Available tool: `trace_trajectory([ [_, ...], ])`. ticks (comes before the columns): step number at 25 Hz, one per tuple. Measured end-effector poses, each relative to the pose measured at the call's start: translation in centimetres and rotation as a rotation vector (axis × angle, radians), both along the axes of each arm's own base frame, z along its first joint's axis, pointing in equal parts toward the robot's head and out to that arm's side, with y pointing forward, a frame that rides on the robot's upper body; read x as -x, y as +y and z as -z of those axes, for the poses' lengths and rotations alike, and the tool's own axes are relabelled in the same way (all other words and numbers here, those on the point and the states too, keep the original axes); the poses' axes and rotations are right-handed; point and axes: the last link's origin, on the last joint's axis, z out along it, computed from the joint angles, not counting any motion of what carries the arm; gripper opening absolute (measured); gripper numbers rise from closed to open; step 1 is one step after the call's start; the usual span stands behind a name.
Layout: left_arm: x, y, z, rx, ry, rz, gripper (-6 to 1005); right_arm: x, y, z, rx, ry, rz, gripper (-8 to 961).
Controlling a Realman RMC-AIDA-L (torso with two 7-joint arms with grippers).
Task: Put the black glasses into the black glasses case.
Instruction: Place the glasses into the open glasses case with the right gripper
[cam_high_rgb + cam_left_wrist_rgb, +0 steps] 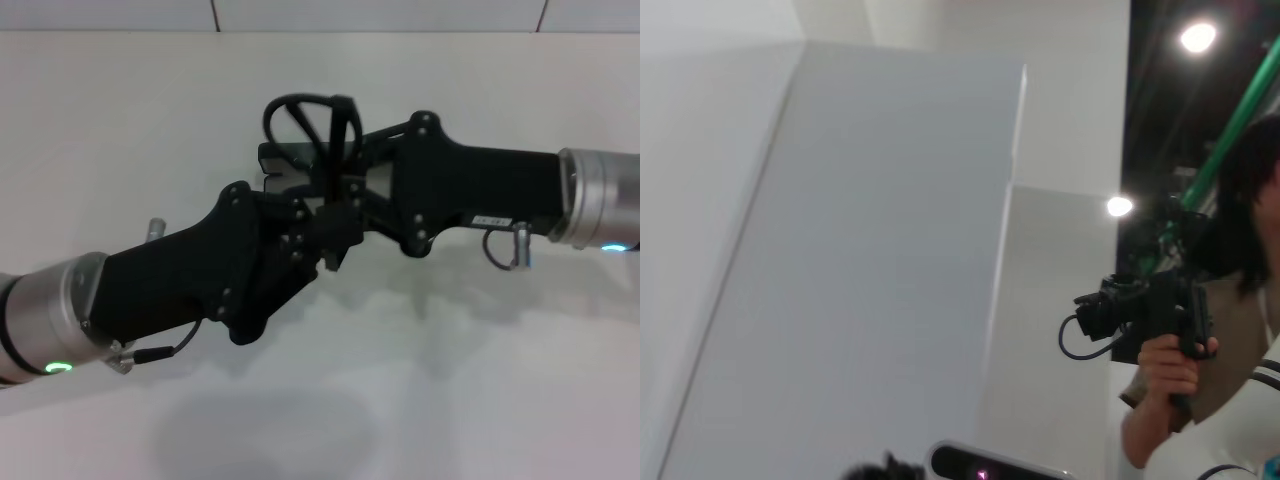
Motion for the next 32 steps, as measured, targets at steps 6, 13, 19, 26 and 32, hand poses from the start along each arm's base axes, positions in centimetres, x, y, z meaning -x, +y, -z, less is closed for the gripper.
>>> trace_trajectory([
  [6,1.7,-0.8,-1.0,-0.045,-0.003,-0.065,29,-0.4,0.5,-2.1,-0.017,-0.026,0.058,101],
  [13,5.3,-1.7,-4.9,-0.186,0.004,-0.190,29,0.8,-0.4,-3.5,-0.084,-0.438,0.072,107],
  [19,6.8,-1.9,-6.8,-0.262,0.021,-0.230,29,3.7,0.4,-3.2,-0.142,-0.836,0.099,113],
  [26,6.9,-1.7,-6.6,-0.288,0.038,-0.235,29,7.1,2.6,-0.4,-0.248,-1.135,0.006,119],
  [32,6.9,-1.8,-6.1,-0.304,0.046,-0.243,29,8.7,4.6,2.2,-0.345,-1.243,-0.096,124],
])
